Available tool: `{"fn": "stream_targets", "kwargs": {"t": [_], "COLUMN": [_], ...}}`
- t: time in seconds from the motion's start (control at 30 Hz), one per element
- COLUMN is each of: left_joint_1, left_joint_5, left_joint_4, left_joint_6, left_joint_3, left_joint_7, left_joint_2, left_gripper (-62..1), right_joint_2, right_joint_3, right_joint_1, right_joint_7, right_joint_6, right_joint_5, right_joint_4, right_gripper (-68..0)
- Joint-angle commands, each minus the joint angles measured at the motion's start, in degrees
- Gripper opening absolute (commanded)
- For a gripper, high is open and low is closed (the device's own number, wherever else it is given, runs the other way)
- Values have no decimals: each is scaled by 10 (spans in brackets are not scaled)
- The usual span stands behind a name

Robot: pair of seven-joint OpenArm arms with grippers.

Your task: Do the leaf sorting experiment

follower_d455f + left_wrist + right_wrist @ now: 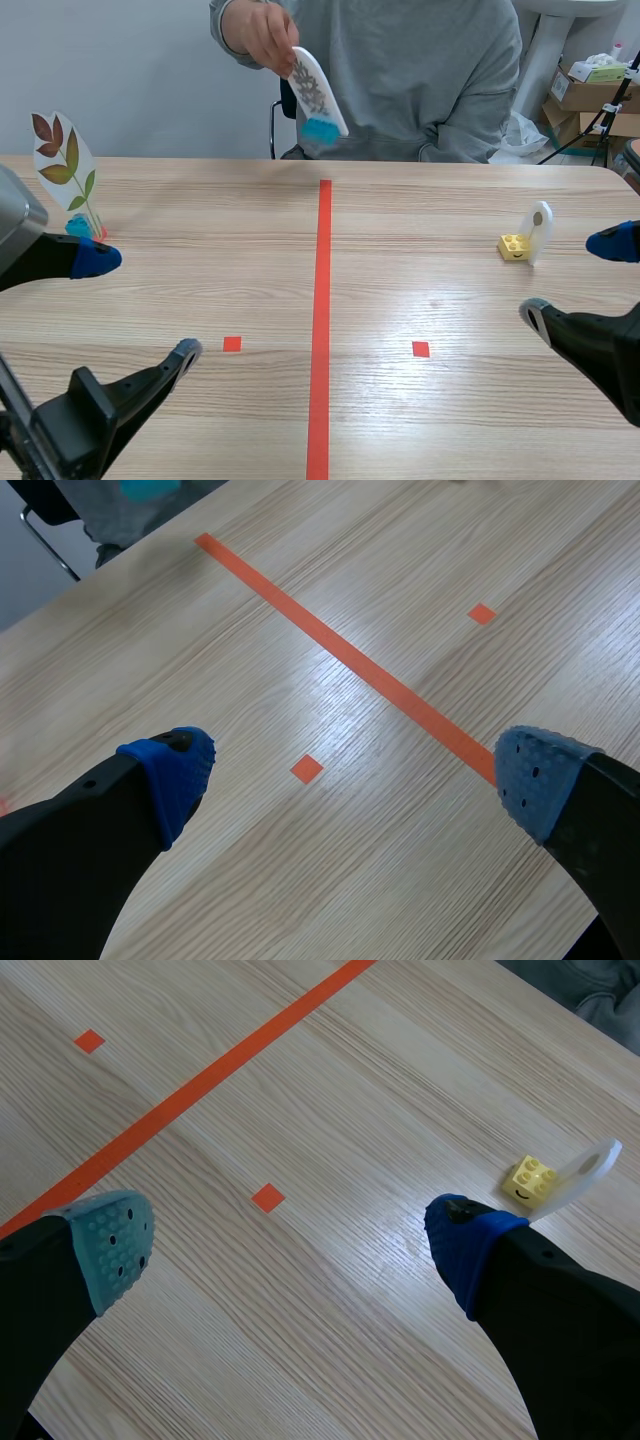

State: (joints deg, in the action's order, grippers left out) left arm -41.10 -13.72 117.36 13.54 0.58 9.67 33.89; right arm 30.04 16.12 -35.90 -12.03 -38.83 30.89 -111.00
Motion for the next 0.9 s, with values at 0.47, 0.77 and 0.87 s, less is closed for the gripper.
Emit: {"fn": "stream_targets", "kwargs": {"t": [0.47, 0.77, 0.87], "left_joint_1": [0, 0, 0], "left_joint_5": [-2, -2, -2], "left_joint_4": [1, 1, 1], "left_joint_6": [-3, -3, -3], "left_joint_3": [4, 4, 4], "left_joint_7": [-6, -6, -7], "left_joint_2": [-18, -18, -18], "left_gripper": [-11, -11, -11], "right_joint_2": [7, 7, 7], "right_joint_3": [3, 3, 3], "right_joint_1": [7, 7, 7], "right_joint_7": [-9, -9, -9], "right_joint_6": [0, 0, 0], "right_joint_5": [4, 4, 4], "right_joint_4": [-1, -1, -1], "right_gripper": [-126, -126, -126]}}
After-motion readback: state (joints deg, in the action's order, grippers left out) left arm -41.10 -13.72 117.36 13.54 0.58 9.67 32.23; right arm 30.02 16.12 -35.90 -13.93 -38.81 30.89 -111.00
